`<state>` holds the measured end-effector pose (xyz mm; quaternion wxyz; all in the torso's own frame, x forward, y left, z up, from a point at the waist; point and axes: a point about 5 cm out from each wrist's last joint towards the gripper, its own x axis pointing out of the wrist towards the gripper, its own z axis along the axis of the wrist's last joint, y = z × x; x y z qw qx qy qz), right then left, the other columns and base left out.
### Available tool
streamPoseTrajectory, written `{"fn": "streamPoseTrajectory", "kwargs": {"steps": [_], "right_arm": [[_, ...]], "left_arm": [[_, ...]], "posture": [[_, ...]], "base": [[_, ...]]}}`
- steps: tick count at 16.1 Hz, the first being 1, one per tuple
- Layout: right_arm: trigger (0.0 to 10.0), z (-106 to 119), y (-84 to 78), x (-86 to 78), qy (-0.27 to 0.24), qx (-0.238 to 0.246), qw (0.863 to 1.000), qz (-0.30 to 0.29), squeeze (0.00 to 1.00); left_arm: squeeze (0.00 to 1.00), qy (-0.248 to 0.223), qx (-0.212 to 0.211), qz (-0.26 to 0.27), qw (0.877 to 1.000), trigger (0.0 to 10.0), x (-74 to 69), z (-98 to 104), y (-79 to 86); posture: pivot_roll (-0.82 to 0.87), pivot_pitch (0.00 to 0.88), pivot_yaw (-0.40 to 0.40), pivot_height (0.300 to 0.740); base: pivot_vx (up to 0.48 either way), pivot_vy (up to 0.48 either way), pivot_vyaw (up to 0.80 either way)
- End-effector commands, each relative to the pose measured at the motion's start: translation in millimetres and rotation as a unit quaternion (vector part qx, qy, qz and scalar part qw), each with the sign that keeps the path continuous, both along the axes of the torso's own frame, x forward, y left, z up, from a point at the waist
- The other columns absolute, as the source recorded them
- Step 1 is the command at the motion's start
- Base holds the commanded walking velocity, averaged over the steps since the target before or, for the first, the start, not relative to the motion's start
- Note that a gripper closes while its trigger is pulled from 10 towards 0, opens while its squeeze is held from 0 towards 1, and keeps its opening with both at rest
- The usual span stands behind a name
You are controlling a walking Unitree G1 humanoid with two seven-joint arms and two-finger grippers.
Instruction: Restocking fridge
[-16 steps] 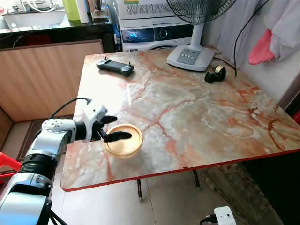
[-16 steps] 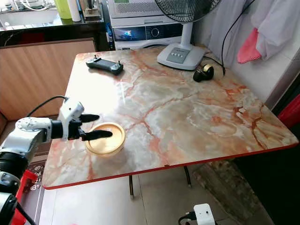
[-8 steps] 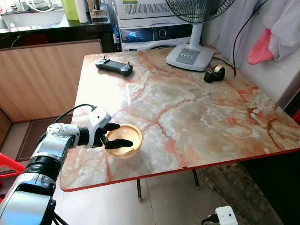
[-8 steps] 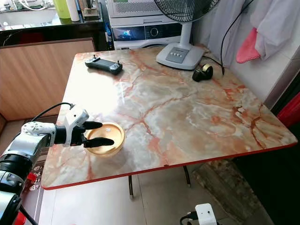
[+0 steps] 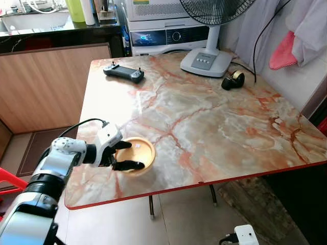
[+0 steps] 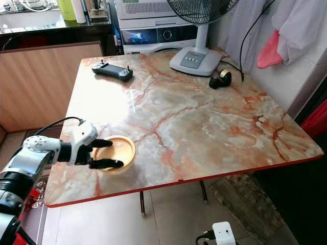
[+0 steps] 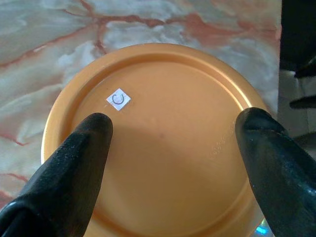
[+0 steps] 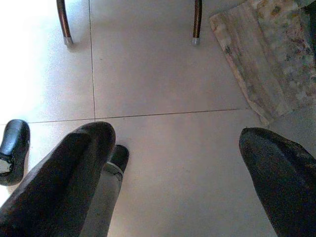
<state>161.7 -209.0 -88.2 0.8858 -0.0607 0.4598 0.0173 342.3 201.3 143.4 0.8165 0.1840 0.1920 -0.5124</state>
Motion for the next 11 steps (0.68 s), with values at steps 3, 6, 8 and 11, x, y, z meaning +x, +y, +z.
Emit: {"fn": "streamPoseTrajectory", "kwargs": {"steps": [3,6,8,11], "right_arm": [[10.0,-1.3,-2.5,-4.4,0.004,0.002,1.000,-0.008,0.00],[10.0,-0.8,-4.0,-4.0,0.003,0.001,1.000,-0.009,0.00],[10.0,-0.7,-4.2,-3.7,0.003,0.000,1.000,-0.008,0.00],[10.0,-1.1,-2.6,-3.6,0.006,-0.001,1.000,-0.005,0.00]], "left_arm": [[0.00,0.043,0.040,-0.010,0.998,10.0,-12.6,-15.0,15.0],[0.00,0.049,0.074,-0.075,0.993,10.0,-30.3,-11.2,31.2],[0.00,0.040,0.112,-0.106,0.987,10.0,-37.7,-7.7,40.4],[0.00,0.022,0.198,-0.121,0.972,10.0,-42.6,-2.3,57.9]], "posture": [[0.09,0.020,-0.026,0.740],[0.09,0.022,-0.025,0.740],[0.09,0.024,-0.026,0.740],[0.09,0.025,-0.031,0.740]], "base": [[0.000,0.000,0.00],[0.000,0.000,0.00],[0.000,0.000,0.00],[0.000,0.000,0.00]]}}
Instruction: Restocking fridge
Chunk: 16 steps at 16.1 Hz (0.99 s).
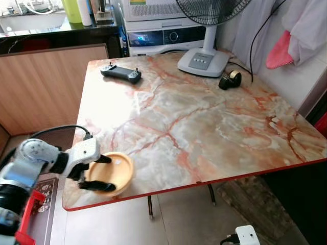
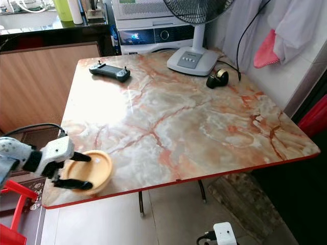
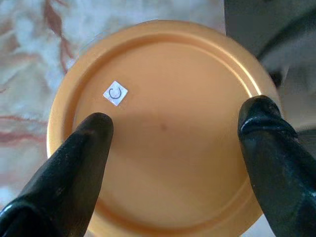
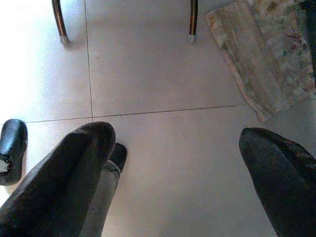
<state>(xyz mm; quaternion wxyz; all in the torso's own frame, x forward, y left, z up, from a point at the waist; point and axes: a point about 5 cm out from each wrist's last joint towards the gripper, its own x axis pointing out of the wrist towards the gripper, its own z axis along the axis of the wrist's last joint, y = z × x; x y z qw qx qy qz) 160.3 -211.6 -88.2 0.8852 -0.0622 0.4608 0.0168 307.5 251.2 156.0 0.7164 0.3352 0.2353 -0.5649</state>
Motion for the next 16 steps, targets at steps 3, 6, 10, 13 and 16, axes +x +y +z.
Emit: {"fn": "streamPoseTrajectory", "kwargs": {"steps": [3,6,10,13,16], "right_arm": [[10.0,-1.1,0.8,-1.9,0.004,0.000,1.000,-0.003,0.00],[10.0,-1.1,0.6,-2.0,0.004,-0.002,1.000,-0.003,0.00],[10.0,-1.6,0.2,-3.3,0.006,-0.002,1.000,-0.002,0.00],[10.0,-1.9,0.3,-4.3,0.007,-0.002,1.000,0.000,0.00],[10.0,-2.5,2.2,-5.1,0.006,0.000,1.000,0.001,0.00]], "left_arm": [[0.00,-0.017,0.096,-0.010,0.995,10.0,-4.2,-8.8,12.1],[0.00,-0.077,0.138,-0.028,0.987,10.0,4.1,-1.0,8.6],[0.00,-0.141,0.114,-0.029,0.983,10.0,14.3,10.9,-3.6],[0.00,-0.193,0.062,-0.022,0.979,10.0,19.2,25.8,-13.8],[0.00,-0.220,-0.020,0.005,0.975,10.0,19.0,47.2,-20.7]], "posture": [[0.09,0.023,-0.036,0.740],[0.10,0.021,-0.039,0.740],[0.10,0.021,-0.039,0.740],[0.10,0.020,-0.044,0.740],[0.11,0.017,-0.043,0.740]], "base": [[0.000,0.000,0.00],[0.000,0.000,0.00],[0.000,0.000,0.00],[0.000,0.000,0.00],[0.000,0.000,0.00]]}}
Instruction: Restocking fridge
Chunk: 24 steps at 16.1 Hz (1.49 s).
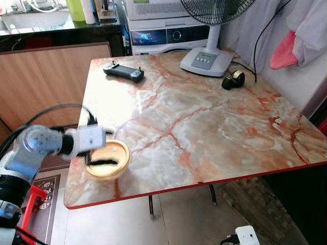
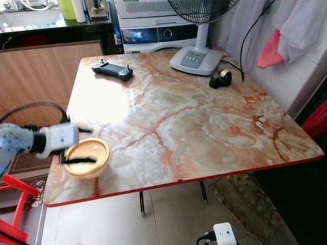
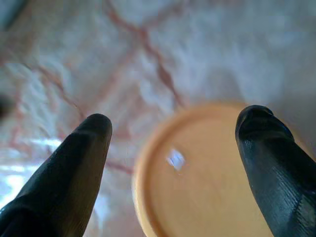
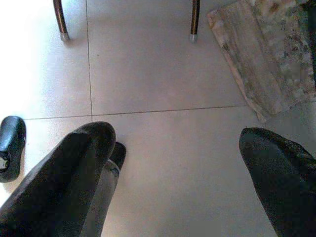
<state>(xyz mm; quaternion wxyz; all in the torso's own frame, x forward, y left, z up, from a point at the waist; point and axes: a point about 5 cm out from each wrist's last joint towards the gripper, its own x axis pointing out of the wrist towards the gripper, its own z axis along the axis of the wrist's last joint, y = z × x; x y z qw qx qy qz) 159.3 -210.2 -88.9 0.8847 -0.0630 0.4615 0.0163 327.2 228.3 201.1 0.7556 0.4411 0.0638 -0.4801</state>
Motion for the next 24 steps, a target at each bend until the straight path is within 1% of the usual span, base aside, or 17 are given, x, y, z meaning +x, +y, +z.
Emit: {"fn": "streamPoseTrajectory", "kwargs": {"steps": [1,3,4,5,6,7,8,9,11,12,13,14,17,18,20,23,24], "right_arm": [[10.0,-2.1,1.9,-4.4,0.005,0.002,1.000,0.002,0.00],[10.0,-2.8,5.0,-5.1,0.005,0.005,1.000,0.003,0.00],[10.0,-3.0,7.6,-4.5,0.004,0.006,1.000,0.004,0.00],[10.0,-2.9,10.0,-3.3,0.002,0.008,1.000,0.003,0.00],[10.0,-3.0,13.7,-1.9,0.001,0.011,1.000,0.006,0.00],[10.0,-3.0,14.7,-1.7,0.001,0.011,1.000,0.007,0.00],[10.0,-3.2,15.9,-1.6,0.001,0.012,1.000,0.009,0.00],[10.0,-3.2,15.9,-1.7,0.001,0.011,1.000,0.010,0.00],[10.0,-3.4,14.0,-2.9,0.002,0.010,1.000,0.010,0.00],[10.0,-3.0,9.3,-4.2,0.003,0.008,1.000,0.008,0.00],[10.0,-2.7,6.7,-4.7,0.003,0.007,1.000,0.008,0.00],[10.0,-2.5,5.2,-4.8,0.003,0.007,1.000,0.007,0.00],[10.0,-2.3,3.6,-4.2,0.007,0.006,1.000,0.008,0.00],[10.0,-1.8,4.0,-2.5,0.007,0.006,1.000,0.008,0.00],[10.0,-1.4,9.0,1.3,0.006,0.007,1.000,0.009,0.00],[10.0,-1.0,29.1,10.3,0.004,0.013,1.000,0.017,0.00],[10.0,-0.7,31.5,11.8,0.003,0.013,1.000,0.018,0.00]], "left_arm": [[0.00,-0.004,-0.020,0.005,1.000,10.0,-2.5,6.3,2.3],[0.00,-0.032,-0.053,0.035,0.997,10.0,-4.8,18.2,4.9],[0.00,-0.063,-0.101,0.081,0.990,10.0,-2.5,26.3,7.0],[0.00,-0.099,-0.154,0.136,0.974,10.0,0.1,31.8,10.0],[0.00,-0.183,-0.236,0.236,0.925,10.0,2.0,33.2,15.7],[0.00,-0.195,-0.279,0.283,0.897,10.0,1.3,30.0,18.9],[0.00,-0.219,-0.356,0.370,0.830,10.0,-4.8,23.5,24.6],[0.00,-0.223,-0.393,0.415,0.789,10.0,-13.2,14.4,24.9],[0.00,-0.219,-0.412,0.457,0.757,10.0,-25.8,-4.9,16.5],[0.00,-0.206,-0.434,0.482,0.733,10.0,-35.0,-22.7,4.7],[0.00,-0.183,-0.478,0.516,0.687,10.0,-39.2,-33.3,2.5],[0.00,-0.162,-0.508,0.540,0.652,10.0,-42.8,-39.0,0.3],[0.00,-0.122,-0.602,0.532,0.583,10.0,-55.9,-45.1,-5.5],[0.00,-0.115,-0.622,0.522,0.573,10.0,-60.1,-43.7,-5.8],[0.00,-0.114,-0.636,0.513,0.565,10.0,-66.3,-42.1,-4.4],[0.00,-0.075,-0.625,0.524,0.574,10.0,-78.4,-59.8,-0.3],[0.00,-0.082,-0.614,0.540,0.570,10.0,-81.4,-65.1,6.9]], "posture": [[0.11,0.018,-0.043,0.740],[0.11,0.015,-0.037,0.740],[0.11,0.013,-0.030,0.740],[0.11,0.013,-0.029,0.740],[0.11,0.013,-0.028,0.740],[0.11,0.013,-0.029,0.740],[0.11,0.010,-0.030,0.740],[0.11,0.009,-0.029,0.740],[0.12,0.002,-0.029,0.740],[0.12,0.000,-0.026,0.740],[0.12,0.000,-0.027,0.740],[0.12,0.000,-0.028,0.740],[0.13,0.005,-0.031,0.740],[0.12,0.006,-0.031,0.740],[0.13,0.007,-0.032,0.740],[0.13,0.009,-0.036,0.740],[0.13,0.010,-0.036,0.740]], "base": [[0.000,0.000,0.00],[0.000,0.000,0.00],[0.000,0.000,0.00],[0.000,0.000,0.00],[0.000,0.000,0.00],[0.000,0.000,0.00],[0.000,0.000,0.00],[0.000,0.000,0.00],[0.000,0.000,0.00],[0.000,0.000,0.00],[0.000,0.000,0.00],[0.000,0.000,0.00],[0.000,0.000,0.00],[0.000,0.000,0.00],[0.000,0.000,0.00],[0.000,0.000,0.00],[0.000,0.000,0.00]]}}
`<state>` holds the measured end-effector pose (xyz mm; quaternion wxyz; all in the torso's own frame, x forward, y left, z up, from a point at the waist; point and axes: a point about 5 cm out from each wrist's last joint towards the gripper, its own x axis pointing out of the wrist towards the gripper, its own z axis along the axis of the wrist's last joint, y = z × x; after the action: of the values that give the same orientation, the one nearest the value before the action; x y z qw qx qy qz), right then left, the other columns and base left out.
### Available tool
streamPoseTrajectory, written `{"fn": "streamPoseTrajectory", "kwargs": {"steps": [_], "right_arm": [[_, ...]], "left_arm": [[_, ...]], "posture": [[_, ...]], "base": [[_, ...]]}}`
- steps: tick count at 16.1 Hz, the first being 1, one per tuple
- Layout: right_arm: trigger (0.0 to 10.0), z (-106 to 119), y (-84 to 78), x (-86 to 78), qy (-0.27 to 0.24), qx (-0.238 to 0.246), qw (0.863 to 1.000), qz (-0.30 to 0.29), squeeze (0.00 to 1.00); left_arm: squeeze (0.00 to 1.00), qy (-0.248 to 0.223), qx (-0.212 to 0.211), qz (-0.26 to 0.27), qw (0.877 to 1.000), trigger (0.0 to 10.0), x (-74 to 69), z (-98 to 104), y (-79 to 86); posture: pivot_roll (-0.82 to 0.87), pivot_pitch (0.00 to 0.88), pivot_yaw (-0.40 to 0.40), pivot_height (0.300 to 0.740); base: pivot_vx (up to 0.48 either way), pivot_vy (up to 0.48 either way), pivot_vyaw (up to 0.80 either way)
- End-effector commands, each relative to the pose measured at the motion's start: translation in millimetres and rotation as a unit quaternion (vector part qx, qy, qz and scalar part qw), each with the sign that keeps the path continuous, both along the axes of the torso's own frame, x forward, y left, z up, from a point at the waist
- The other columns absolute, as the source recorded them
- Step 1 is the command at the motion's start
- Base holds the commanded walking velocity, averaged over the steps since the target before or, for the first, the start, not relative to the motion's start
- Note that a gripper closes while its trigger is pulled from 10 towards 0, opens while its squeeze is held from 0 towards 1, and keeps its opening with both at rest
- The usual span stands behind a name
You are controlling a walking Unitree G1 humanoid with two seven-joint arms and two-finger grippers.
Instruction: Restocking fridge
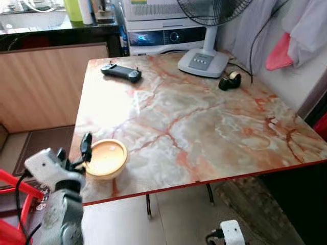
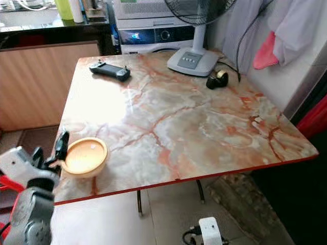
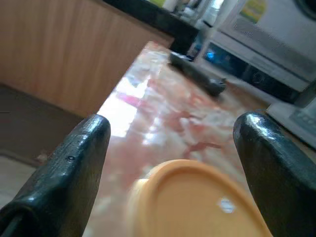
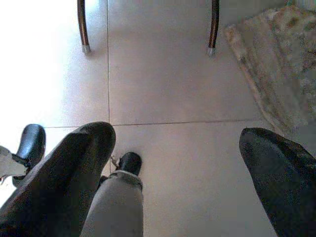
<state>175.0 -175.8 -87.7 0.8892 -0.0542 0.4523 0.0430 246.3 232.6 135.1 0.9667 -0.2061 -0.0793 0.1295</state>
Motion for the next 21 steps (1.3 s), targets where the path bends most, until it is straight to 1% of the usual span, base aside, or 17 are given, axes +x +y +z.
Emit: {"fn": "streamPoseTrajectory", "kwargs": {"steps": [1,3,4,5,6,8,9,10,14,15,17,18,20,21], "right_arm": [[10.0,-2.3,-5.8,-5.9,0.012,-0.009,1.000,-0.002,0.00],[10.0,-2.6,-9.2,-7.7,0.013,-0.011,1.000,-0.003,0.00],[10.0,-2.6,-9.3,-7.7,0.014,-0.011,1.000,-0.003,0.00],[10.0,-2.6,-9.8,-7.7,0.014,-0.011,1.000,-0.003,0.00],[10.0,-2.6,-10.3,-7.8,0.014,-0.012,1.000,-0.001,0.00],[10.0,-2.4,-11.1,-7.8,0.014,-0.012,1.000,-0.001,0.00],[10.0,-2.4,-11.5,-7.9,0.013,-0.012,1.000,-0.001,0.00],[10.0,-2.4,-11.9,-8.0,0.013,-0.013,1.000,-0.002,0.00],[10.0,-2.7,-12.6,-8.9,0.015,-0.015,1.000,0.000,0.00],[10.0,-2.7,-12.6,-9.0,0.015,-0.015,1.000,0.000,0.00],[10.0,-2.7,-12.6,-8.9,0.015,-0.014,1.000,0.001,0.00],[10.0,-2.6,-12.9,-8.8,0.015,-0.015,1.000,0.001,0.00],[10.0,-2.5,-13.1,-8.7,0.014,-0.015,1.000,0.000,0.00],[10.0,-2.5,-13.2,-8.8,0.014,-0.015,1.000,-0.001,0.00]], "left_arm": [[0.00,-0.002,-0.008,0.007,1.000,10.0,-2.3,-0.5,6.9],[0.00,-0.005,-0.035,-0.007,0.999,10.0,-3.8,-1.8,13.1],[0.00,-0.009,-0.042,-0.012,0.999,10.0,-2.9,-0.1,16.4],[0.00,-0.011,-0.050,-0.034,0.998,10.0,0.6,1.4,18.9],[0.00,-0.001,-0.045,-0.057,0.997,10.0,3.6,-0.3,17.9],[0.00,0.005,-0.049,-0.082,0.995,10.0,6.0,-2.9,18.3],[0.00,0.005,-0.050,-0.081,0.995,10.0,6.8,-2.8,20.3],[0.00,0.004,-0.048,-0.081,0.996,10.0,7.1,-2.6,22.1],[0.00,0.030,-0.005,-0.086,0.996,10.0,5.1,-6.1,32.9],[0.00,0.030,-0.007,-0.087,0.996,10.0,5.0,-6.8,33.3],[0.00,0.027,-0.021,-0.083,0.996,10.0,6.1,-8.8,34.3],[0.00,0.021,-0.041,-0.084,0.995,10.0,8.6,-10.2,32.5],[0.00,0.015,-0.063,-0.093,0.994,10.0,12.0,-12.4,27.9],[0.00,0.006,-0.085,-0.099,0.991,10.0,13.8,-14.0,25.1]], "posture": [[0.13,0.011,-0.037,0.740],[0.14,0.013,-0.040,0.740],[0.13,0.015,-0.041,0.740],[0.13,0.016,-0.042,0.740],[0.13,0.017,-0.044,0.740],[0.13,0.018,-0.046,0.740],[0.13,0.018,-0.047,0.740],[0.13,0.018,-0.047,0.740],[0.13,0.022,-0.051,0.740],[0.13,0.022,-0.051,0.740],[0.13,0.020,-0.052,0.740],[0.13,0.019,-0.053,0.740],[0.12,0.018,-0.054,0.740],[0.12,0.017,-0.054,0.740]], "base": [[0.000,0.000,0.00],[0.000,0.000,0.00],[0.000,0.000,0.00],[0.000,0.000,0.00],[0.000,0.000,0.00],[0.000,0.000,0.00],[0.000,0.000,0.00],[0.000,0.000,0.00],[0.000,0.000,0.00],[0.000,0.000,0.00],[0.000,0.000,0.00],[0.000,0.000,0.00],[0.000,0.000,0.00],[0.000,0.000,0.00]]}}
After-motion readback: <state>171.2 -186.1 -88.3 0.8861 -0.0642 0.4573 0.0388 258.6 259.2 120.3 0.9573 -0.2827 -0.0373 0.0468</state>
